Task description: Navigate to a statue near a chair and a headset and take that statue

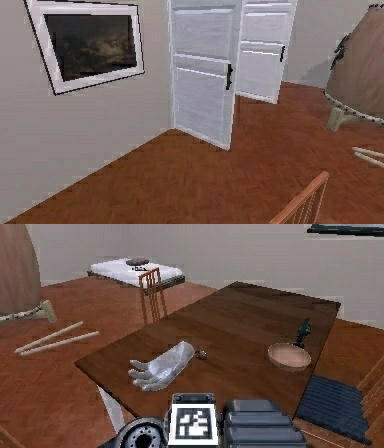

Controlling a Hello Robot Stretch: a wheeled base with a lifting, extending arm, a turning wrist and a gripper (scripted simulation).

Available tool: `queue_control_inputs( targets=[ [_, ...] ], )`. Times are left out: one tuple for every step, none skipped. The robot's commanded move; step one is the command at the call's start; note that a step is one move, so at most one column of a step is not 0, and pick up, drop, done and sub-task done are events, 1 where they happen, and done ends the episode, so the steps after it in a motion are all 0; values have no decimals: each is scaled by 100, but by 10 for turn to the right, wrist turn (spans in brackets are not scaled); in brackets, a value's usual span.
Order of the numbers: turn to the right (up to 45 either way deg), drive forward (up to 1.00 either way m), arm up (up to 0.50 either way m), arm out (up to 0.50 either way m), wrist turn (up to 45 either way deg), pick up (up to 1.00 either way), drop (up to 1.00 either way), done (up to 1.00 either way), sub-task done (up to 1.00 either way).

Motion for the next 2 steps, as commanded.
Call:
queue_control_inputs(
  targets=[
    [0,0,0,28,0,0,0,0,0],
    [0,0,0,0,450,0,0,0,0]
  ],
)
